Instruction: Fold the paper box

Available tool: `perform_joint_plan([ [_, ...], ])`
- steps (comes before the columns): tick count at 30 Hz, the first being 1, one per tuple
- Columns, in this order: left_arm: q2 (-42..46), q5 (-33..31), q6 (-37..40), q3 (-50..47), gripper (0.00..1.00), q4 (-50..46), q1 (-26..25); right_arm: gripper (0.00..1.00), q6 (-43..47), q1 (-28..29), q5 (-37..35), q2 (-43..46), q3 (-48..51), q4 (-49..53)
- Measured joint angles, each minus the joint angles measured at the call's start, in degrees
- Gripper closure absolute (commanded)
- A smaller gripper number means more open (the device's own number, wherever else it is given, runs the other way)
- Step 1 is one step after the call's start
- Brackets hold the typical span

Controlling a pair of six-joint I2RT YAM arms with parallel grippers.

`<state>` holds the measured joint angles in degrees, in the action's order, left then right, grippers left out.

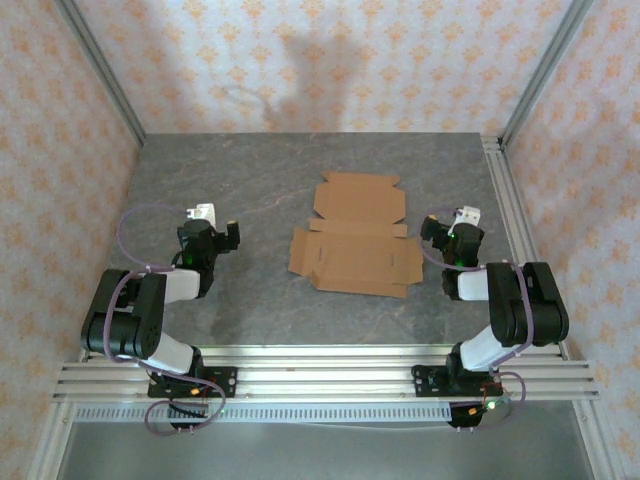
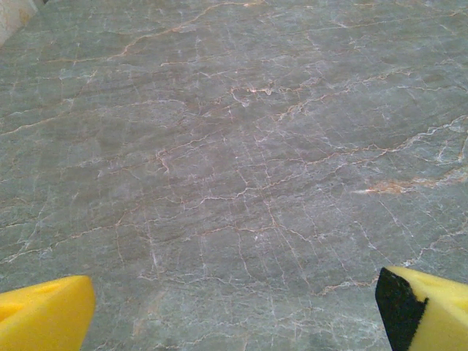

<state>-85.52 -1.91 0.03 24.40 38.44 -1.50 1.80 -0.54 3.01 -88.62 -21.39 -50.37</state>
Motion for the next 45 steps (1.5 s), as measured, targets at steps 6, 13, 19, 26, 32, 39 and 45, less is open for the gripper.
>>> perform_joint_plan([
  [6, 0.0, 0.0, 0.04, 0.0, 0.0, -0.02, -0.02, 0.01, 0.0, 0.0, -0.04, 0.0, 0.0, -0.04],
  [13, 7.34, -3.23, 0.24, 1.42, 0.0, -7.23, -2.97, 0.01, -0.17, 0.0, -0.57, 6.51, 1.57, 2.29],
  [19, 16.59, -2.86, -1.84, 8.5, 0.0, -19.52, -3.82, 0.01, -2.71, 0.02, -0.31, 18.71, -2.32, 15.47],
  [26, 15.74, 3.41, -10.56, 18.29, 0.0, -34.73, -8.61, 0.01, -10.27, 0.02, 5.44, 24.92, -14.21, 35.63],
  [32, 8.33, 11.87, -19.91, 22.4, 0.0, -42.6, -14.49, 0.01, -16.48, 0.02, 14.53, 24.22, -18.32, 47.95],
  [39, -4.04, 18.86, -25.59, 27.45, 0.11, -48.59, -18.93, 0.01, -19.89, 0.17, 22.64, 22.01, -18.58, 52.83],
  [45, -12.5, 23.17, -27.39, 31.74, 0.32, -49.9, -21.51, 0.0, -20.11, 0.17, 24.0, 21.7, -18.58, 53.02],
])
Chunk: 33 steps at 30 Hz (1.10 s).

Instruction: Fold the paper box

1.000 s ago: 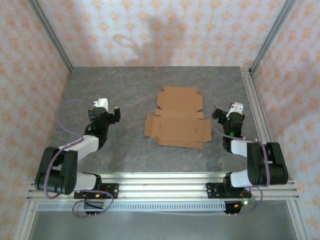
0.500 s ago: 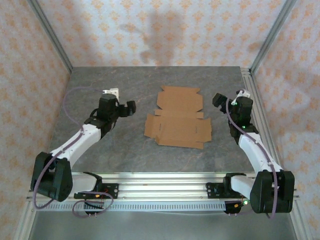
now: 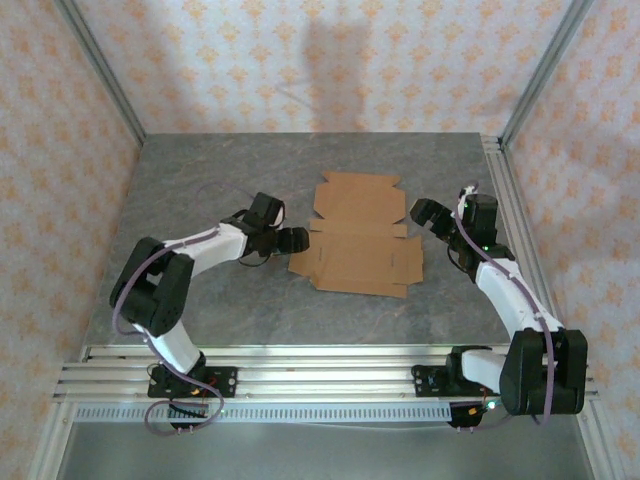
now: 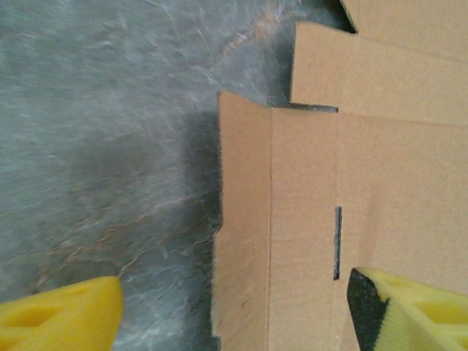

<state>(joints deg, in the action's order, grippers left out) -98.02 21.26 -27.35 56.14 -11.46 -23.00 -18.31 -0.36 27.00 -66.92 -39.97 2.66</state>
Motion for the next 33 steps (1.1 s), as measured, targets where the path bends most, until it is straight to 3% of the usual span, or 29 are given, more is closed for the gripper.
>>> perform_joint_plan([
  [2, -1.53, 0.9, -0.26, 0.68, 0.42, -0.11, -0.22, 0.0, -0.17, 0.0, 0.2, -0.17, 0.0, 0.0],
  [7, -4.76, 1.97, -0.94, 3.41, 0.87, -1.03, -0.24, 0.0, -0.61, 0.02, 0.5, -0.24, 0.0, 0.02],
  [10, -5.44, 2.43, -1.01, 4.37, 0.96, -1.16, -0.24, 0.0, -0.59, 0.0, 0.48, -0.22, 0.0, 0.26],
  [20, -5.42, 1.22, 4.61, 6.54, 1.0, -5.84, 0.13, 0.01, 0.37, 0.07, -1.29, 1.64, 0.28, 2.86],
  [25, -5.42, 1.38, 6.99, 8.13, 1.0, -8.24, 2.71, 0.01, 0.81, 0.07, -1.95, 2.12, 0.28, 4.31],
  [33, -6.16, 2.16, 17.16, 17.31, 0.97, -16.68, 5.4, 0.01, 2.29, 2.4, 0.26, 0.15, 0.26, 6.91],
])
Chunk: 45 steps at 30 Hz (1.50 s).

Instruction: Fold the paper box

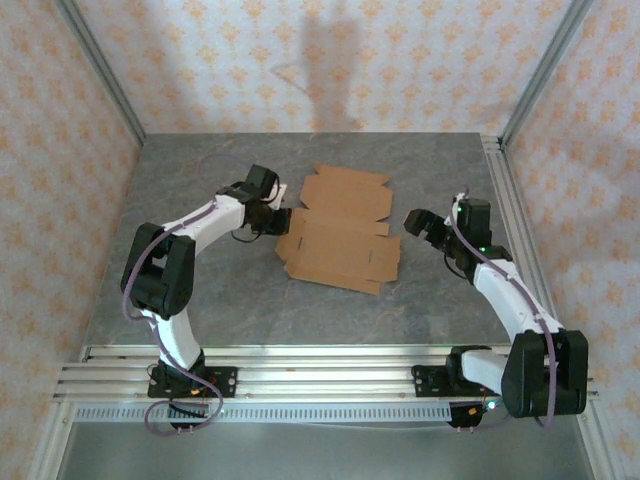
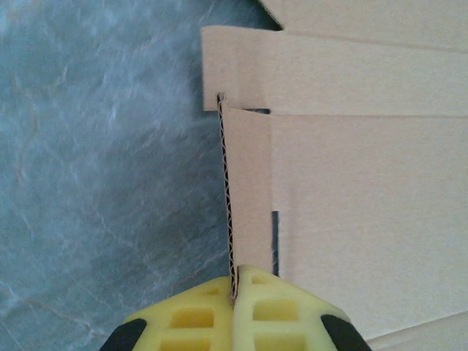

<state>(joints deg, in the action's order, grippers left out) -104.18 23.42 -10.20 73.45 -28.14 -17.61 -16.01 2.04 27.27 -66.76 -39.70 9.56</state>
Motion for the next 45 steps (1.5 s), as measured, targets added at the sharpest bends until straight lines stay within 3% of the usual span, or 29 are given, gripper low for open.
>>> perform_joint_plan([
  [8, -0.85, 0.39, -0.63, 1.01, 0.92, 0.13, 1.14, 0.03, -0.07, 1.25, 0.17, -4.28, -0.02, 3.48],
  [11, -0.85, 0.37, -3.54, -0.92, 0.72, 2.34, 1.16, 0.13, -0.87, 1.79, 0.24, -5.05, -0.02, 3.54],
  [15, -0.63, 0.39, -7.13, -5.29, 0.7, 5.66, 1.16, 0.23, -1.68, 2.12, 1.27, -7.93, -0.02, 3.26],
  [22, 4.94, -1.88, -13.25, -13.31, 0.32, 10.08, 1.16, 0.39, -1.44, 3.06, 3.1, -14.97, -0.74, 2.89],
  [26, 10.67, -4.13, -16.2, -17.07, 0.18, 12.94, 1.16, 0.44, -1.09, 3.3, 3.76, -19.61, -3.69, 2.64],
  [32, 15.19, -6.62, -19.41, -20.9, 0.01, 16.11, 1.16, 0.64, -1.86, 5.05, 4.11, -25.44, -7.8, 0.48],
  [39, 15.67, -8.33, -21.33, -22.62, 0.0, 16.5, 1.14, 0.95, 2.23, 5.86, 4.59, -28.65, -11.19, 0.87],
  [45, 16.31, -9.14, -19.82, -22.38, 0.0, 15.56, 1.16, 1.0, 19.06, 5.84, 8.59, -35.52, -24.79, 11.78],
])
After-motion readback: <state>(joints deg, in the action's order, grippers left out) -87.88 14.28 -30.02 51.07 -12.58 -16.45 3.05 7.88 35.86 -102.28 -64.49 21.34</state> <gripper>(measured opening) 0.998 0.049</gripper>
